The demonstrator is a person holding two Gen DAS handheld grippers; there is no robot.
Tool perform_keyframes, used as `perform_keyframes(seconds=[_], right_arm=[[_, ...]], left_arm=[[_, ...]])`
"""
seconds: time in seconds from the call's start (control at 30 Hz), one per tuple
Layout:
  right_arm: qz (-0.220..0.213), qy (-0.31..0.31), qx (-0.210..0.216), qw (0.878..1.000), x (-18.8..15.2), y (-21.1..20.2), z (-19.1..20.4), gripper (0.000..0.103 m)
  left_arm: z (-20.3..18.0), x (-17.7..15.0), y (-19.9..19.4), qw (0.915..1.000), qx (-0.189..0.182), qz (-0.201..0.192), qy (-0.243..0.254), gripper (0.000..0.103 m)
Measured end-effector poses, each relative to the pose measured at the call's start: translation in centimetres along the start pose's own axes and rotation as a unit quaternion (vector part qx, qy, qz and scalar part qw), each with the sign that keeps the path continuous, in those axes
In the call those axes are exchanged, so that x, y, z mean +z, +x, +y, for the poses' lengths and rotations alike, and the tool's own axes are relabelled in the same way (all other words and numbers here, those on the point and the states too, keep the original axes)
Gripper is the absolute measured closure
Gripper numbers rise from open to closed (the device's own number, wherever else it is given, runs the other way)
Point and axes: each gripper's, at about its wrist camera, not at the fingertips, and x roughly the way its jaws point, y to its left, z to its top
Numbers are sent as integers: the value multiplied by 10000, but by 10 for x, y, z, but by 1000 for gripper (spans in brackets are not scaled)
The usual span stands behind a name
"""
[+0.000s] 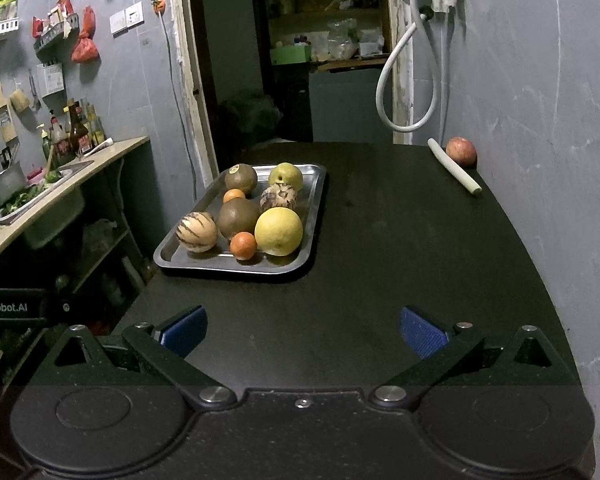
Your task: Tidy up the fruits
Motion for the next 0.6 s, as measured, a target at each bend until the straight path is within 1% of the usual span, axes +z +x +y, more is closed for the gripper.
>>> perform_keyframes(seconds=[0.37, 0.6], right_arm=[[10, -233, 155, 9996, -9, -1, 2, 1], [56, -195, 114, 9997, -10, 0, -1, 1]], left_arm=[[-1, -5, 1, 10000, -3, 2, -4, 1], [-3, -11, 3, 10000, 2, 62, -13, 1]])
